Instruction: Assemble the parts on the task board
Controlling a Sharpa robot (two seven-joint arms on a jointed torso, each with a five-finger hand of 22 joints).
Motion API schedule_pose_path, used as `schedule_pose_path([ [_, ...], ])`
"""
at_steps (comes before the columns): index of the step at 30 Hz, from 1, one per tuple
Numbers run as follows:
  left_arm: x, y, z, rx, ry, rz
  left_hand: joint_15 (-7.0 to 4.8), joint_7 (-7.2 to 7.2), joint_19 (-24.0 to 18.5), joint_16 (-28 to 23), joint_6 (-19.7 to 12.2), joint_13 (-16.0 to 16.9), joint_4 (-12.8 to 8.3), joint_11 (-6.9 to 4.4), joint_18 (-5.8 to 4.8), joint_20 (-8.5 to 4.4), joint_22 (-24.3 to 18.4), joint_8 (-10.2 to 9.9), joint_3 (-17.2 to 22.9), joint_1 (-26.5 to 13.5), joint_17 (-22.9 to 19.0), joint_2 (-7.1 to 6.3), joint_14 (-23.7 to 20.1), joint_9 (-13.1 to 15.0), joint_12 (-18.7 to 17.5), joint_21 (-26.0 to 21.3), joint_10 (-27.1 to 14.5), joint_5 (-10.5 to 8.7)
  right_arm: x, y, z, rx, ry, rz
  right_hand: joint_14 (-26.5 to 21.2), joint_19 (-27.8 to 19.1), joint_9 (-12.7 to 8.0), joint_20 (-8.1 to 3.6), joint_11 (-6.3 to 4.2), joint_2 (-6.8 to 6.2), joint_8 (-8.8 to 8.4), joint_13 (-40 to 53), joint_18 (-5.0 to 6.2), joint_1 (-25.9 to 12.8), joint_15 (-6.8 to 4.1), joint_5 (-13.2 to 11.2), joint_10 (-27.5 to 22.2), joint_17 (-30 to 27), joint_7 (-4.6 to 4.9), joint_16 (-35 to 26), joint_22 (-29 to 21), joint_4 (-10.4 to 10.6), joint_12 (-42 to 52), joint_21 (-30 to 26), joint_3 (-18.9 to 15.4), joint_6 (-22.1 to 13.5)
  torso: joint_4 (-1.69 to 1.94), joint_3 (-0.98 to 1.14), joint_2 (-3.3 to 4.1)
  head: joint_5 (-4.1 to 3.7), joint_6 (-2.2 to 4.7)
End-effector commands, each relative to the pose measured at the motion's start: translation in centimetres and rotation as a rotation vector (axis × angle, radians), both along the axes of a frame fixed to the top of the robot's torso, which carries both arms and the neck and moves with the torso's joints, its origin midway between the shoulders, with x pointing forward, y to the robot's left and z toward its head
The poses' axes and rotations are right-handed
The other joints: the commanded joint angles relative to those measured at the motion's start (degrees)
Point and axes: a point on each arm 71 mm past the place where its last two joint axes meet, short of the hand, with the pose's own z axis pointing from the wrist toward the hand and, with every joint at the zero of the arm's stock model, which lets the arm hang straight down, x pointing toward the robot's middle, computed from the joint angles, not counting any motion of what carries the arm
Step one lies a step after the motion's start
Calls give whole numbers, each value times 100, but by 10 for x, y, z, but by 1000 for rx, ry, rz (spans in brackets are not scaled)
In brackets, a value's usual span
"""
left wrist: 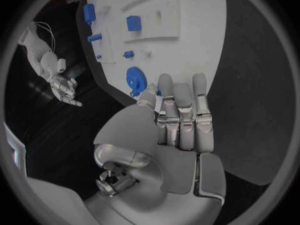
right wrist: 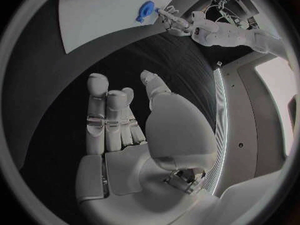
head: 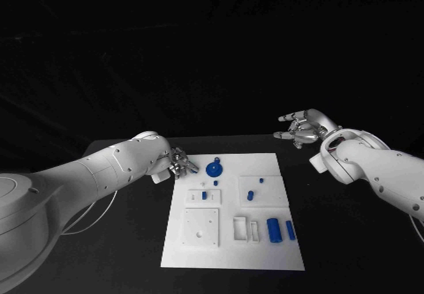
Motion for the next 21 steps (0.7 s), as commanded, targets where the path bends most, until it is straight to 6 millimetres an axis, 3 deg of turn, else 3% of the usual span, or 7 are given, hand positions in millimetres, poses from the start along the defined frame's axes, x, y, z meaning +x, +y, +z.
schedule_pose_path([
  [1, 0, -3, 2, -40, -20, 6, -28, -83, -13, 7, 153, -19, -139, -49, -44, -29, 116, 159, 73, 122, 2, 24, 10, 607, -10, 43, 43, 162, 0, 1, -1, -7, 9, 11, -23, 202, 1, 2, -11, -10, -24, -7, 116, 0, -30, 20, -13, -4, 1, -27, 240, 17, 13, -19, 21, -36, 8, -3, -4, -22, -9],
  [3, -1, -2, 2, -45, -22, 10, -35, -95, -18, -4, 83, -28, -238, -60, -44, -38, 117, 209, 240, 117, 4, 41, 30, 1095, -38, 82, 73, 42, 0, 0, -1, -8, 10, 11, -23, 202, 1, 2, -11, -10, -24, -7, 116, 0, -30, 20, -13, -4, 1, -27, 240, 17, 13, -19, 21, -36, 11, -4, -6, -4, -15],
  [4, -1, -2, 2, -47, -22, 13, -18, -115, -31, -11, 50, -31, -313, -35, -44, -29, 120, 126, 780, -41, 13, -39, 44, 1341, -68, 126, 84, -346, 0, 0, -1, -8, 11, 10, -23, 202, 1, 2, -11, -10, -24, -7, 116, 0, -30, 20, -13, -4, 1, -27, 240, 17, 13, -19, 21, -36, 13, -6, -6, 4, -14],
  [7, -2, -1, 1, -52, -23, 20, -49, -113, -40, -16, 157, -15, -316, -48, -44, -48, 116, 61, 1186, -184, 23, -249, 56, 1572, -66, 175, 107, -246, 0, -1, -1, -8, 11, 8, -25, 201, 2, 2, -11, -9, -22, -6, 116, -5, -29, 25, -14, -8, 1, -31, 240, 23, 13, -22, 20, -23, 17, -7, -10, 17, -8],
  [11, -6, 0, 1, -69, -20, 51, -48, -112, -50, -29, 216, -10, -296, -73, -44, -56, 112, -2, 1455, -264, 32, -369, 78, 1733, -85, 219, 136, -146, 0, -3, -1, -9, 13, 5, -26, 200, 2, 3, -11, -8, -22, -6, 116, -7, -29, 27, -14, -9, 0, -33, 240, 26, 14, -23, 19, -18, 27, -13, -24, 26, -19],
  [21, -24, 3, 9, -93, -8, 92, -62, -152, -17, -45, 360, -32, -299, -98, -44, -68, 107, 20, 1544, -354, 42, -422, 155, 1795, -143, 257, 243, -79, 0, -9, -2, -11, 17, -7, -25, 201, 2, 1, -12, -9, -23, -4, 115, -1, -31, 32, -14, -7, 0, -30, 240, 21, 15, -24, 20, -17, 109, -35, -111, 2, -102],
])
